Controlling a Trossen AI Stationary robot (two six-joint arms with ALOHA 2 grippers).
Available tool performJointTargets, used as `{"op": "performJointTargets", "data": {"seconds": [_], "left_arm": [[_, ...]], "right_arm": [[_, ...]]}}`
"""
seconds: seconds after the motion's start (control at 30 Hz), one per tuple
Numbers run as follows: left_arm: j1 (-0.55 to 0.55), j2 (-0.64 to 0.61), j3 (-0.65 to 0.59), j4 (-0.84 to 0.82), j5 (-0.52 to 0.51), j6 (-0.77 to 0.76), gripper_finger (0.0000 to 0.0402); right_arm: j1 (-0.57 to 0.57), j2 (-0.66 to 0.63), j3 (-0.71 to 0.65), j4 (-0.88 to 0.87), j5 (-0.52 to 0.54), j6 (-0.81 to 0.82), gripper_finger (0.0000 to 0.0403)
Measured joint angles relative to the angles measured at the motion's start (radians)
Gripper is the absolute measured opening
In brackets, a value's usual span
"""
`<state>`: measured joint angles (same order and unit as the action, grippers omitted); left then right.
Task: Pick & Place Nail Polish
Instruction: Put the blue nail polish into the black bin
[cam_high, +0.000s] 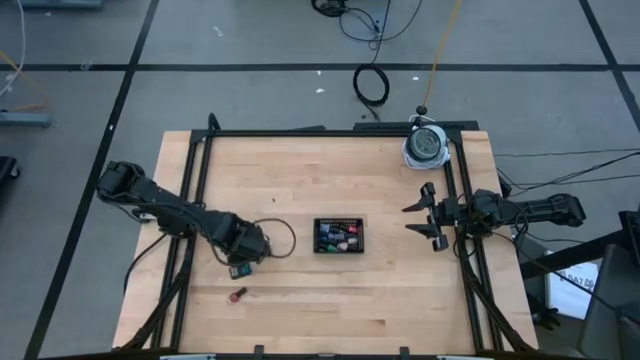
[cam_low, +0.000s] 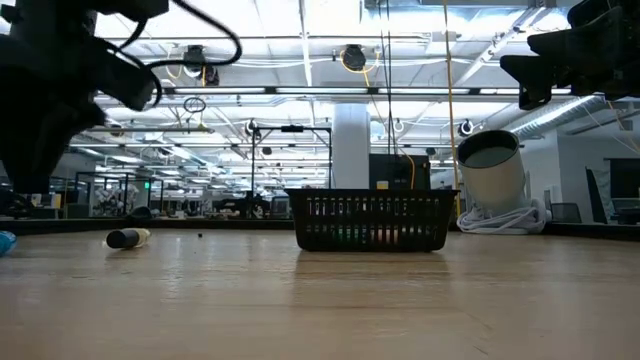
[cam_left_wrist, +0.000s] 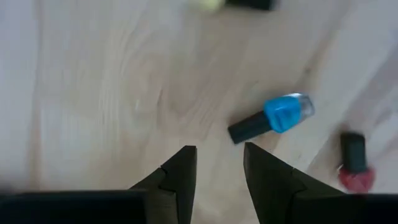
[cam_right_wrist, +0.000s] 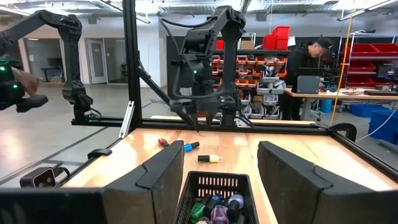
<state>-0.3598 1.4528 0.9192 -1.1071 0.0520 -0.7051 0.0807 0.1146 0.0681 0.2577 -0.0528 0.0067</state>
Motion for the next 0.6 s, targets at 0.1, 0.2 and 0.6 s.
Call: {"op": "performJointTargets", "data": {"seconds": [0.1, 0.2, 0.6], "left_arm": [[-0.017, 0.000, 0.000, 0.007, -0.003, 0.172, 0.0120], [-0.023, 0.000, -0.002, 0.006, -0.022, 0.238, 0.0111], [-0.102, 0.000, -0.085, 0.127, -0.030, 0.261, 0.0097]], "right_arm": [[0.000, 0.000, 0.000, 0.000, 0.000, 0.000, 0.0192], [0.000, 0.000, 0.000, 0.000, 0.000, 0.000, 0.0192], [0.000, 0.000, 0.000, 0.000, 0.000, 0.000, 0.0192]]}}
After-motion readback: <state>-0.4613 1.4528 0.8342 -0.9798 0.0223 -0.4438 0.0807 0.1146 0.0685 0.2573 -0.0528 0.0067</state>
